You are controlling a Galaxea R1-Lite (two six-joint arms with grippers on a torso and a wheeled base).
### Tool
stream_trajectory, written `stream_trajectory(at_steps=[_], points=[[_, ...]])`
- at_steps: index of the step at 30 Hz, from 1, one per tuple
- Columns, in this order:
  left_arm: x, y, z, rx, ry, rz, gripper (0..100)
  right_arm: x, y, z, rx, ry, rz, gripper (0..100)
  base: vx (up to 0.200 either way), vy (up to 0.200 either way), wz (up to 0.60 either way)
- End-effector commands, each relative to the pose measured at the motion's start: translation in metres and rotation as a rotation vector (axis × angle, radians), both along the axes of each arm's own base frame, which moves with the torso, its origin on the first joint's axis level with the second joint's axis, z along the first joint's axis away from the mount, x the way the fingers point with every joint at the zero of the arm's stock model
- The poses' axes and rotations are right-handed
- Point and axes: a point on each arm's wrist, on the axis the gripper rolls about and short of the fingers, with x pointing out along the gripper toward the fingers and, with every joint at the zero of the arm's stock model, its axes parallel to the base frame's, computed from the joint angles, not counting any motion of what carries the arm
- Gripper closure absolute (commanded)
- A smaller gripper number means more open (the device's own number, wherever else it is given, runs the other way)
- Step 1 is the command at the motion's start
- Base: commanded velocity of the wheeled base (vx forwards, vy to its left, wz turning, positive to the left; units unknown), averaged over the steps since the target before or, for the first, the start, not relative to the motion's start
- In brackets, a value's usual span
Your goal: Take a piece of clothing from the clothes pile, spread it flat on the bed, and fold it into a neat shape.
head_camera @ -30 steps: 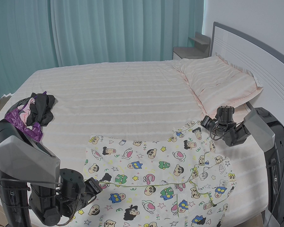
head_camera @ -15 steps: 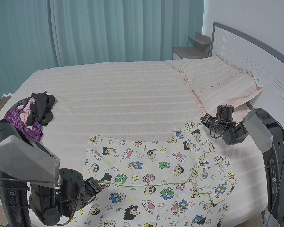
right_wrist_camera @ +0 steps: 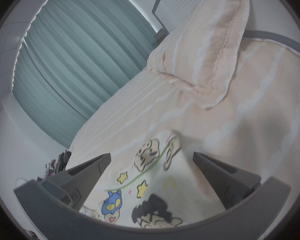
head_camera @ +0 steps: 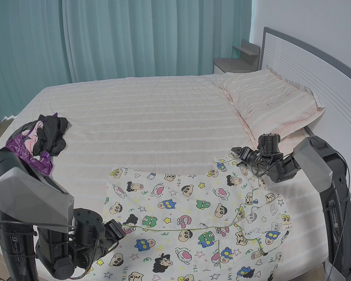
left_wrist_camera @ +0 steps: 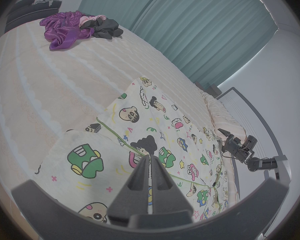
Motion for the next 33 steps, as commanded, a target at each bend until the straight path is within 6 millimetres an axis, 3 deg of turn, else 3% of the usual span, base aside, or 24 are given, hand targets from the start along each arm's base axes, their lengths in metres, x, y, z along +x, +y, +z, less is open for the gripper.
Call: stream_trajectory(at_steps=[1,2,3,15,29,30,33], points=[[0.001,0.000,0.002,-0.009,-0.014,0.000,100,0.002,0.006,-0.008,-0.003,0.043,0.019,0,0.000,0.000,0.00],[0.001,0.000,0.002,-0.009,-0.014,0.000,100,0.004,0.006,-0.008,-0.005,0.041,0.018,0,0.000,0.000,0.00],[0.001,0.000,0.002,-0.009,-0.014,0.000,100,0.004,0.006,-0.009,-0.007,0.040,0.017,100,0.000,0.000,0.00],[0.001,0.000,0.002,-0.010,-0.016,0.002,100,0.023,-0.006,0.015,-0.004,-0.067,-0.069,100,0.000,0.000,0.00],[0.002,0.001,0.002,-0.010,-0.017,0.011,100,0.032,-0.015,0.011,-0.021,-0.086,-0.144,100,0.000,0.000,0.00],[0.002,0.001,0.002,-0.010,-0.017,0.011,100,0.032,-0.015,0.011,-0.021,-0.086,-0.144,0,0.000,0.000,0.00],[0.001,0.002,0.003,-0.011,-0.019,0.011,100,0.031,-0.015,0.012,-0.023,-0.080,-0.142,0,0.000,0.000,0.00]])
